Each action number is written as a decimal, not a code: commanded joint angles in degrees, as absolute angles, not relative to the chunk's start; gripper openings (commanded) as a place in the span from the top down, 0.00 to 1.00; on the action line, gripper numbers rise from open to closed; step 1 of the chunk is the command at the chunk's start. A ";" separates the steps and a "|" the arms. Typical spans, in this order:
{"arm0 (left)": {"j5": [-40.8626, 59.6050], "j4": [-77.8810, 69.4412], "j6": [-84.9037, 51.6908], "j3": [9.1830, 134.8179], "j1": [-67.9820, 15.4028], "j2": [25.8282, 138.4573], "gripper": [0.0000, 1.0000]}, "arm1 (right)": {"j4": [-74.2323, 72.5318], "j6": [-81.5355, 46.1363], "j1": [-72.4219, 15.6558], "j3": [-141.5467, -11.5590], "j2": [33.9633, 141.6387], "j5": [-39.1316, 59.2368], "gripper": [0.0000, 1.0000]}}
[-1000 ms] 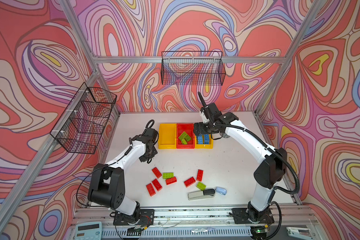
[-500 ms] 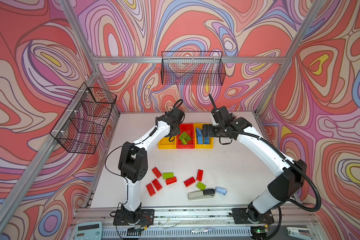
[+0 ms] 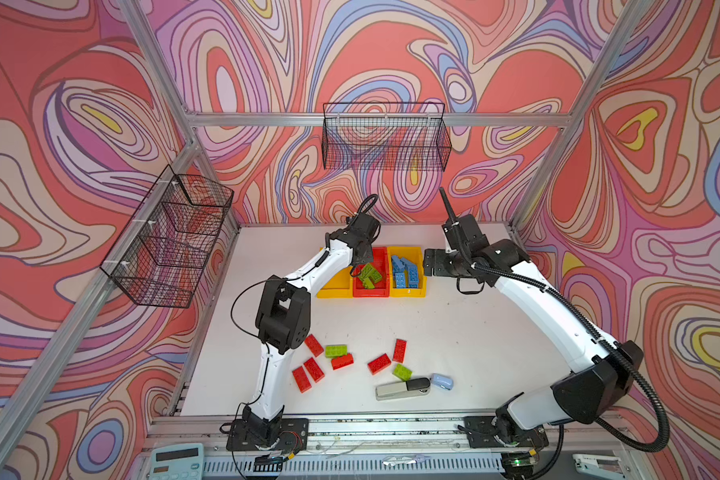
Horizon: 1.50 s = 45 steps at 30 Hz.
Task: Sort the legos into containers by color
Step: 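Carry the 2x2 brick over the red bin and release it with the left gripper, then move both grippers from the bins back toward the brick pile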
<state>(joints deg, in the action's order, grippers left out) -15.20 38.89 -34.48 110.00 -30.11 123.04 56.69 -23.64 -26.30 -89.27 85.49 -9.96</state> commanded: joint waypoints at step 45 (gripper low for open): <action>-20.87 51.10 -50.49 41.15 -19.54 58.63 0.34 | 46.56 -35.64 -49.92 -86.04 102.38 2.59 0.08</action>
